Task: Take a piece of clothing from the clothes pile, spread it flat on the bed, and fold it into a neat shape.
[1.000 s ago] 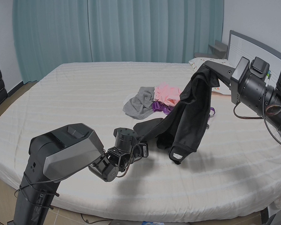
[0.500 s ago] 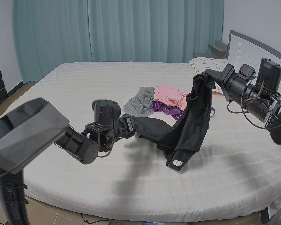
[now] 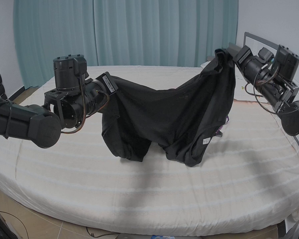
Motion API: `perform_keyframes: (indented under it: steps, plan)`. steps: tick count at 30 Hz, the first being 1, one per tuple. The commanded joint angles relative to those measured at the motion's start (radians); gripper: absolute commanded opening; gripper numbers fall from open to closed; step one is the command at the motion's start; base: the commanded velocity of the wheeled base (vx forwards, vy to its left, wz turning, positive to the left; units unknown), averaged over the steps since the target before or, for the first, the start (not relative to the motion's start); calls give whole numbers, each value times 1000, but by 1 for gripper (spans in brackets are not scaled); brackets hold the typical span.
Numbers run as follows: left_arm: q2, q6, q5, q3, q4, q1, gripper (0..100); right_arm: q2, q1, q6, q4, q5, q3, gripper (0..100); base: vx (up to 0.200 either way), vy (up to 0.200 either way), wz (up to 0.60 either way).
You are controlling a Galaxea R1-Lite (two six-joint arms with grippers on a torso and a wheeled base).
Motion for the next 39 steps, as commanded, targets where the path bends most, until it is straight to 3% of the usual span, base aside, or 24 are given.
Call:
perform_keyframes:
  steps: [1, 4, 10, 19, 30, 39]
  plan:
    - [-31, -83, 0, 175, 8, -10, 0, 56, 6, -76, -12, -16, 240, 0, 0, 0, 0]
    - [-14, -121, 0, 221, 6, -38, 0, 93, 24, -76, -52, -51, 301, 0, 0, 0, 0]
    - [9, -157, 2, 256, 6, -61, 0, 142, 75, -68, -202, -39, 424, 0, 0, 0, 0]
    - [49, -183, -4, 314, -2, -73, 0, 165, 87, -65, -207, -39, 496, 0, 0, 0, 0]
    - [89, -183, -6, 400, -167, -72, 0, 209, 89, -39, -225, -48, 520, 0, 0, 0, 0]
    - [81, -204, -6, 480, -229, -70, 0, 173, 90, -32, -244, -49, 562, 0, -200, 0, 0]
